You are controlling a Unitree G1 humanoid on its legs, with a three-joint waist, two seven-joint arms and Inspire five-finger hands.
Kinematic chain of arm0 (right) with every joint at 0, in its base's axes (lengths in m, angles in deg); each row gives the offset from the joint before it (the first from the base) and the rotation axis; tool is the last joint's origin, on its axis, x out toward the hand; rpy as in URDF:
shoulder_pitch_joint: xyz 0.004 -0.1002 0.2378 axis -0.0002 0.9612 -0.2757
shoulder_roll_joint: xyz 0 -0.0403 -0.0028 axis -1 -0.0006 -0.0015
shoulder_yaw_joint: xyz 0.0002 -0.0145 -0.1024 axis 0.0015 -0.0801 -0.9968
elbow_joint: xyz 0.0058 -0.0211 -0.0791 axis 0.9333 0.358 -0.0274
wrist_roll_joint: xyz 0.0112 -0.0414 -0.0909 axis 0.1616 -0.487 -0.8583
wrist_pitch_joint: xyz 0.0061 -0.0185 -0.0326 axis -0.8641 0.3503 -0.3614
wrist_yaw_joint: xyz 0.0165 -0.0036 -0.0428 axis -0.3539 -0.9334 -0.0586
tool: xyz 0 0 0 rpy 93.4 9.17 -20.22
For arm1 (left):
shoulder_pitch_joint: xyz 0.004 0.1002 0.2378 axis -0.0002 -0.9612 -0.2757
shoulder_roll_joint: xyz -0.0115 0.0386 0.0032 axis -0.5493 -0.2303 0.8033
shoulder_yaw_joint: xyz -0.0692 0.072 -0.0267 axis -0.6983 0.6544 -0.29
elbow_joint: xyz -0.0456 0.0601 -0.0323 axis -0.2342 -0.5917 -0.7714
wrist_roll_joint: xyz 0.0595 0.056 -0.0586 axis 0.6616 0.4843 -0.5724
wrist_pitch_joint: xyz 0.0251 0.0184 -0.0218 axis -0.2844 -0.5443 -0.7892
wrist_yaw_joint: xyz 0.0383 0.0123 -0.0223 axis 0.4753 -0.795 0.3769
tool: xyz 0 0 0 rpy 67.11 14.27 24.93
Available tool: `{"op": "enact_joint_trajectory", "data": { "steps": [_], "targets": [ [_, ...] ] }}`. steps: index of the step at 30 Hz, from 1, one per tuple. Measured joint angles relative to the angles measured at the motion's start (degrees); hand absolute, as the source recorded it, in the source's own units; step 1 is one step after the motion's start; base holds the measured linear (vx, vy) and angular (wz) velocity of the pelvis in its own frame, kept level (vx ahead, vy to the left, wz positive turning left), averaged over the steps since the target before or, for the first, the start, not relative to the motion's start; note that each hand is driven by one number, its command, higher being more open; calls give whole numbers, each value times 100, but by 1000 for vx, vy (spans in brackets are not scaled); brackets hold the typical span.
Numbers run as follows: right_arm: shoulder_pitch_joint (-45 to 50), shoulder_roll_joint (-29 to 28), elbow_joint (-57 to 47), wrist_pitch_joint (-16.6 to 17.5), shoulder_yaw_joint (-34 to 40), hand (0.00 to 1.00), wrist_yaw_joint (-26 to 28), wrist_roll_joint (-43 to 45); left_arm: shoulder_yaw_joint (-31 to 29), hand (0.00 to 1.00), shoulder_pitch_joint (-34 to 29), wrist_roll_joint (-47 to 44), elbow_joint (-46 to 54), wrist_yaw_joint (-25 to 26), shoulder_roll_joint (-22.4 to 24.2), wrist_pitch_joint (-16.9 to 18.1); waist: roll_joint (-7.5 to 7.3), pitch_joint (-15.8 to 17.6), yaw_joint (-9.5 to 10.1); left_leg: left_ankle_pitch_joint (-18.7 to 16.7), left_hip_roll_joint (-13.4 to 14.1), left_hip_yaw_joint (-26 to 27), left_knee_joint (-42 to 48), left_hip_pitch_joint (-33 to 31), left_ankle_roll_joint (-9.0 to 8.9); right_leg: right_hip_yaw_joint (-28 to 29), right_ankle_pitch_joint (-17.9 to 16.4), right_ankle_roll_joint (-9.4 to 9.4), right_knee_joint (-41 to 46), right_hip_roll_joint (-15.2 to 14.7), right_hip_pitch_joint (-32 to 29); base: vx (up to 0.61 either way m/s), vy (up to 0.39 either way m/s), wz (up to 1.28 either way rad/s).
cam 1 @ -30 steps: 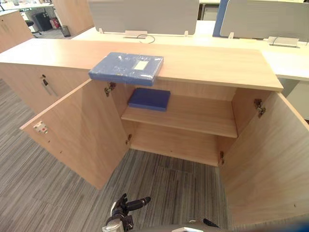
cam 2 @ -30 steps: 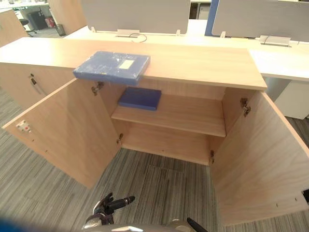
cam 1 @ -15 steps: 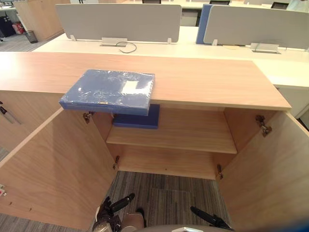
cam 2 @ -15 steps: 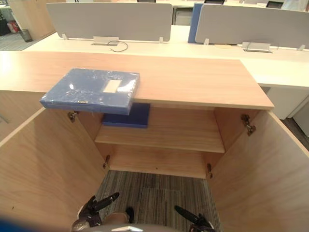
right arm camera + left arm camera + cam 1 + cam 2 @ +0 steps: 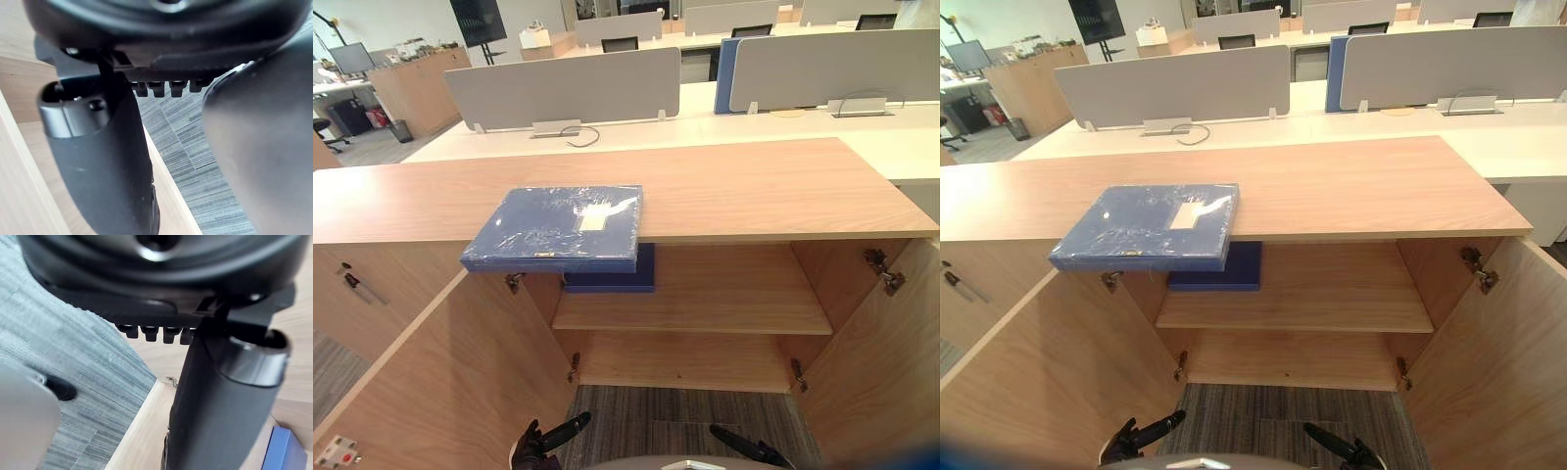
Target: Walk over to the cabinet, pick up the folder, carry it to the office cabinet, place the folder inside the office cabinet, then close the office cabinet door
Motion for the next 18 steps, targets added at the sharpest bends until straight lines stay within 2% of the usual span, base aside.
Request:
{"op": "enact_joint_trajectory", "data": {
  "steps": [1, 2, 3, 4, 7, 10, 14, 18],
  "targets": [
    [-13, -4, 6, -3, -37, 100, -2, -6, 58, 100, -36, -289, 103, -56, -21, -36, -16, 13, -12, -23, 83, -107, 40, -18, -52, 97, -4, 32, -581, 217, 15, -52, -121, 68],
    [34, -63, 3, -3, -204, 100, 4, -31, 90, 100, -319, -623, 637, -99, -128, -84, -207, 8, -17, -29, 41, -283, 48, -90, -198, 32, 361, 67, -1475, 296, 128, -12, -199, 76],
    [77, -39, 4, -6, -225, 100, 2, -95, 100, 100, -504, -857, 953, -110, -71, -113, -238, -89, -2, -11, 105, -420, 7, -91, -306, -106, 398, 20, -1681, 374, 183, 58, -247, 63],
    [122, 0, 6, -3, -258, 100, -14, -107, 71, 100, -688, -1092, 1319, -114, 35, -121, -184, -173, 104, 74, 244, -448, -91, -118, -367, -155, 465, -26, -1855, 512, 198, 105, -242, 29],
    [111, 52, -104, -27, -715, 100, -5, -110, -33, 100, -1089, -1667, 2473, -114, 254, -139, -53, -236, 211, 146, 549, -472, -316, -195, -530, -246, 699, -180, -2457, 887, 301, 80, -213, 2],
    [110, 7, -111, -30, -1023, 100, -3, -117, -87, 100, -1163, -1815, 3671, -124, 253, -112, -110, -249, 294, 150, 687, -568, -452, -158, -616, -368, 790, -248, -2818, 1076, 526, 106, -148, 12],
    [106, -54, -110, -31, -1127, 100, -4, -120, -104, 100, -1182, -1865, 4780, -141, 186, -34, -146, -268, 397, 127, 709, -546, -456, -26, -646, -387, 793, -245, -2890, 1113, 732, 124, -75, 10],
    [112, -76, -109, -47, -1116, 100, 14, -141, -135, 100, -1405, -1842, 5920, -250, -113, 15, -163, -290, 458, 77, 755, -534, -449, 62, -695, -384, 794, -242, -2887, 1141, 868, 75, -54, 11]
  ]
}}
